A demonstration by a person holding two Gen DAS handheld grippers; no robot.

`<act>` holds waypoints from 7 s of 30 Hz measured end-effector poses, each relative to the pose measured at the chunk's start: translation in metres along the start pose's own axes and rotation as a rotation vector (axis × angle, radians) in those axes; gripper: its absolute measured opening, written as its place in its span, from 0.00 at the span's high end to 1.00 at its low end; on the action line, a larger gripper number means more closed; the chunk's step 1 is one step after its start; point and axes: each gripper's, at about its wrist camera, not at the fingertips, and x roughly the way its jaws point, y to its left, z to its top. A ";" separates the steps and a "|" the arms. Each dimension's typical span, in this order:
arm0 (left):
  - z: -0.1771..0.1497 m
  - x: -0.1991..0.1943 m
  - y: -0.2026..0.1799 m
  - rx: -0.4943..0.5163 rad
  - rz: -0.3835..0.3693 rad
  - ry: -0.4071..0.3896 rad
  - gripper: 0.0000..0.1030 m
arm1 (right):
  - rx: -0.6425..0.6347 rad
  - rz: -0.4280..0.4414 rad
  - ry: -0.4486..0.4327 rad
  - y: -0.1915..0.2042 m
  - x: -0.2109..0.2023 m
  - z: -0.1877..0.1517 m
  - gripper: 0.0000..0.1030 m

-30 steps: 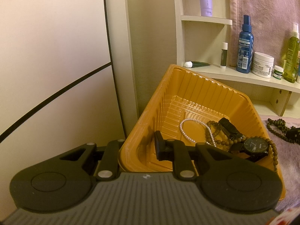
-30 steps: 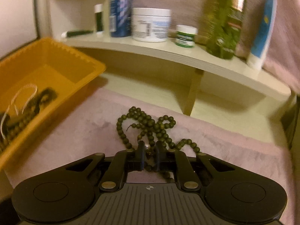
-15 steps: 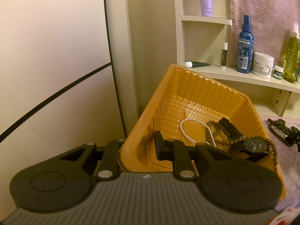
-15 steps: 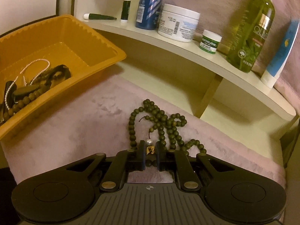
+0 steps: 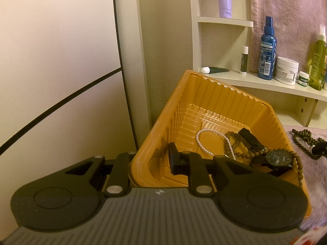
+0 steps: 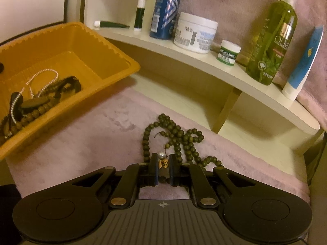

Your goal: Organize jewelry

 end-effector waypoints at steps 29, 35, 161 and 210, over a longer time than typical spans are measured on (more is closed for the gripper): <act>0.003 -0.001 -0.001 -0.003 -0.007 0.005 0.84 | 0.116 0.450 -0.106 0.085 -0.015 0.072 0.90; 0.003 -0.001 0.000 -0.009 -0.011 0.010 0.84 | 0.090 0.464 -0.076 0.097 0.003 0.073 0.90; 0.004 0.003 0.000 -0.005 0.002 0.028 0.82 | 0.222 0.067 -0.014 -0.034 0.053 0.016 0.72; 0.003 0.002 0.000 0.009 0.005 0.020 0.82 | 0.181 0.169 -0.246 -0.043 -0.091 0.078 0.87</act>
